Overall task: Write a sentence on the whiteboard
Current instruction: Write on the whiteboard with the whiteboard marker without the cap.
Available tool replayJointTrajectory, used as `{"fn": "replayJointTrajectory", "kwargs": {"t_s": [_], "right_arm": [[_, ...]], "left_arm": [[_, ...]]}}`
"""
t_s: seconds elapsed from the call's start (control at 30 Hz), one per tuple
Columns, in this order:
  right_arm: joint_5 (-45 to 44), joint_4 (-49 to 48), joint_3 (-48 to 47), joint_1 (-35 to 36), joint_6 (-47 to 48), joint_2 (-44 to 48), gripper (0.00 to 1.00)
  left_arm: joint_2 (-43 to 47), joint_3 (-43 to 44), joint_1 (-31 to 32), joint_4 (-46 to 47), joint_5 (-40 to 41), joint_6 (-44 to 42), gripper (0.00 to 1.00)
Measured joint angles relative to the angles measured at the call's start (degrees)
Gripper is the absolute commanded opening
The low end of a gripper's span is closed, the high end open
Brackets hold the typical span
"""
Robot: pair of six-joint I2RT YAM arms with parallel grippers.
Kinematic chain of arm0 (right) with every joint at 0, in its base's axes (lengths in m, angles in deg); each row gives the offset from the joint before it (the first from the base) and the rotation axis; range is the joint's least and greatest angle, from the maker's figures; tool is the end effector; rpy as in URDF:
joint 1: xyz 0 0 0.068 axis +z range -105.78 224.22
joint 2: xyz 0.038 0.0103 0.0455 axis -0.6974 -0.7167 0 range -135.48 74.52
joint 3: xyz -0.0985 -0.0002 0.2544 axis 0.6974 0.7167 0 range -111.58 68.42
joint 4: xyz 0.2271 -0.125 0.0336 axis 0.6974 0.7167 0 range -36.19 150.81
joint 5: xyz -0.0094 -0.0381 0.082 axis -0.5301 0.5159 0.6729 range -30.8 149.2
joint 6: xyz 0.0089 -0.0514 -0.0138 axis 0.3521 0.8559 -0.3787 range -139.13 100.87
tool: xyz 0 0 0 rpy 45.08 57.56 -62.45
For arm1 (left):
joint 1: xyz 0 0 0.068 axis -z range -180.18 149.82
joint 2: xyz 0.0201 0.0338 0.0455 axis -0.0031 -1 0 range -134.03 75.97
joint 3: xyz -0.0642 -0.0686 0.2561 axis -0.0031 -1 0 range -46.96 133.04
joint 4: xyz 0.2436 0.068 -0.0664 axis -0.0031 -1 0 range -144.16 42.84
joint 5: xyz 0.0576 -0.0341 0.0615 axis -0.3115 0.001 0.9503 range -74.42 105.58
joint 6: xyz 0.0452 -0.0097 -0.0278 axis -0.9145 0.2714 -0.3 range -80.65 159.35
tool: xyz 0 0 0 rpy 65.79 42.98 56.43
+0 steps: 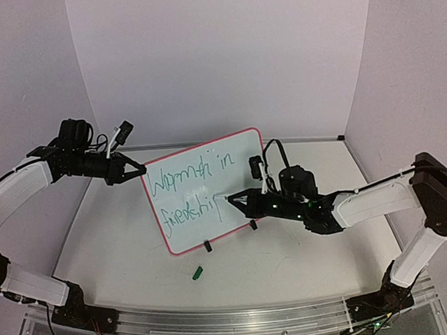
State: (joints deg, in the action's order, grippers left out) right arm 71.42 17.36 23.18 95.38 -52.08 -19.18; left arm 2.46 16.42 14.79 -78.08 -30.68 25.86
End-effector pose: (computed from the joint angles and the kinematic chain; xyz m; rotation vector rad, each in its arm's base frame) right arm 0.2142 0.2780 0.2107 -0.4746 1.8955 1.2103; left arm 0.2553 -0.0950 0.3177 0.9298 1.9730 -0.9269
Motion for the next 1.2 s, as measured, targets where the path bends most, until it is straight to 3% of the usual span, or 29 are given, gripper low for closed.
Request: {"fn": "replayJointTrajectory", "kwargs": {"t_s": [1.2], "right_arm": [[-5.9,1.5,-0.6,0.2,0.8,-1.8,0.00]], "left_arm": [[0.0,0.0,0.0,0.0,0.0,0.0,0.00]]}}
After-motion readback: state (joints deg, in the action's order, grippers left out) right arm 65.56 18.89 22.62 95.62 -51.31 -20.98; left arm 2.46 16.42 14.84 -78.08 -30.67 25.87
